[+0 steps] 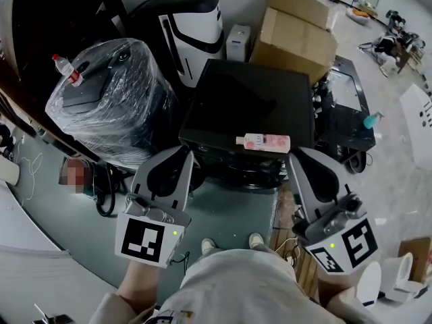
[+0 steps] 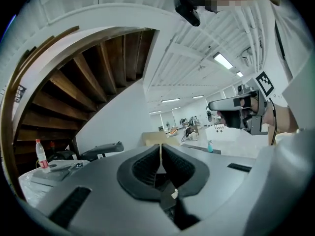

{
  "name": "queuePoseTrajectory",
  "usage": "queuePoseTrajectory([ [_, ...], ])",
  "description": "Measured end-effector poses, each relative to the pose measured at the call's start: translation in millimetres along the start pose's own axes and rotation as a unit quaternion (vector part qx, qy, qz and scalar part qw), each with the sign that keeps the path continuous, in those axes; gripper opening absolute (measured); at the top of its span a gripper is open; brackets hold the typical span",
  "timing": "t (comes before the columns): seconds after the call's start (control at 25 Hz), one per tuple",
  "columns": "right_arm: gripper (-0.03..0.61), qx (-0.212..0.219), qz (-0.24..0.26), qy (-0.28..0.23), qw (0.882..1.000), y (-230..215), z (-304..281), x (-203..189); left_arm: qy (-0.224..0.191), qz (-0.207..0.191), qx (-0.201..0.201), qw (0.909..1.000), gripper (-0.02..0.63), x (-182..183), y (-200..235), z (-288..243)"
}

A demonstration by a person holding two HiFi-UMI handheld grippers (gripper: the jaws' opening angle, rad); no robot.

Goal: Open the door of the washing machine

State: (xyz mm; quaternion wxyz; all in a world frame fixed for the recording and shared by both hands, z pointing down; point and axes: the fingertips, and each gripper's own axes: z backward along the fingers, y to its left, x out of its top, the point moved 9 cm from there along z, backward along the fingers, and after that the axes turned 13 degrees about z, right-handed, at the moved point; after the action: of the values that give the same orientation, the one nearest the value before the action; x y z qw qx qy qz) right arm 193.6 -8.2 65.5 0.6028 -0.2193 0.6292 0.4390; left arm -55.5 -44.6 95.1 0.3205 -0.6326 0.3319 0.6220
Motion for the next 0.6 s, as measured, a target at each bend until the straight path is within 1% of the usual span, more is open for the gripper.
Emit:
queuePoseTrajectory([
  [0.24, 0.026, -0.024, 0.004, 0.012, 1.0, -13, 21, -1, -0.01, -0.002, -0.026, 0.9996, 0.029, 12, -20, -10],
  [0.6, 0.026, -0.026, 0.007, 0.022, 0.999, -14, 24, -3, -0.001, -0.001, -0.031, 0.9995, 0.029, 7, -24, -12],
])
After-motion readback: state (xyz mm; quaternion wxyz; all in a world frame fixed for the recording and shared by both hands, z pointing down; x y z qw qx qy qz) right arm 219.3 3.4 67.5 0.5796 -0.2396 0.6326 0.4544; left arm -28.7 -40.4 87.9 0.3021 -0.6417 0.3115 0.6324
